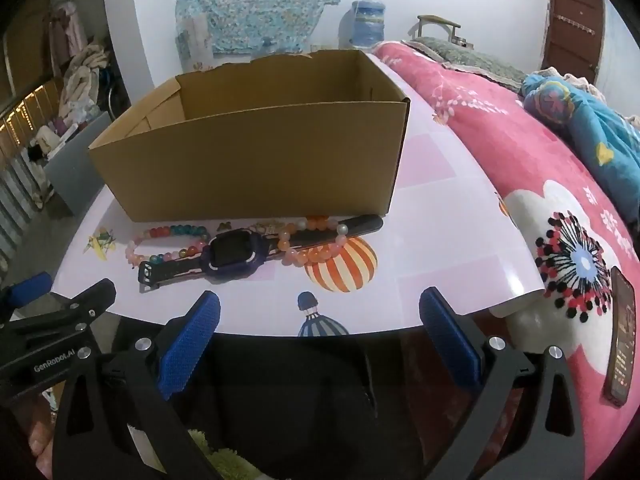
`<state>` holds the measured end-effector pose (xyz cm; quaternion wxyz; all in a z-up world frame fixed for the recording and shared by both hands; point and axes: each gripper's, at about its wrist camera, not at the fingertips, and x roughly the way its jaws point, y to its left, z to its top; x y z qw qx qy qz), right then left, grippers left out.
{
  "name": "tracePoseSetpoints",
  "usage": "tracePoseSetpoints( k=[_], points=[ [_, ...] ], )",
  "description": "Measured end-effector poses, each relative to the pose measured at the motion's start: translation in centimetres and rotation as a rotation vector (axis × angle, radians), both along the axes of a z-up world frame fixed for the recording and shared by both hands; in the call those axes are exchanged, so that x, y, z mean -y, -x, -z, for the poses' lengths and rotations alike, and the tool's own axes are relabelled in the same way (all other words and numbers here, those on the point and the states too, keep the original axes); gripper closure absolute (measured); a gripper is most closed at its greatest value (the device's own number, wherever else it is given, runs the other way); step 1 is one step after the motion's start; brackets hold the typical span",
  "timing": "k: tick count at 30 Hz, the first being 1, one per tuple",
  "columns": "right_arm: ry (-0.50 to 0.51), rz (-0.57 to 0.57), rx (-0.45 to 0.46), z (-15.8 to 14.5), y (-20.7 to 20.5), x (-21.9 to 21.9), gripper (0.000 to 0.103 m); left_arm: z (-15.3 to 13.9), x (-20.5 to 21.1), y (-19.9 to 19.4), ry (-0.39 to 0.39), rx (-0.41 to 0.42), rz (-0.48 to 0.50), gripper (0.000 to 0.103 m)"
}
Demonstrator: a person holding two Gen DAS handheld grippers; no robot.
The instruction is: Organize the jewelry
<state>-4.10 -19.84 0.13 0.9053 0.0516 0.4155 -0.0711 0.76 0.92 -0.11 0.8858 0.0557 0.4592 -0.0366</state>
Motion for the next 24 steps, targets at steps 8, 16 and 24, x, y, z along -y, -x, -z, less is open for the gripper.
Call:
tracePoseSetpoints(
  k=[8, 16, 24],
  points=[
    [-0.004, -0.015, -0.021, 0.34, -0.11, -0.28, 0.006, 0.38, -0.21, 0.06, -0.007, 0.009, -0.008, 0.009],
    [-0.001, -0.01, -0.013, 0.14, -0.14, -0.22, 0.006, 0.08, -0.13, 0.1, -0.015, 0.016, -0.009, 0.008],
    [-0.004, -0.012, -0.014, 0.07, 0.07, -0.32, 0.006, 0.07, -0.1, 0.16, -0.015, 0.013, -0.008, 0.008]
  ],
)
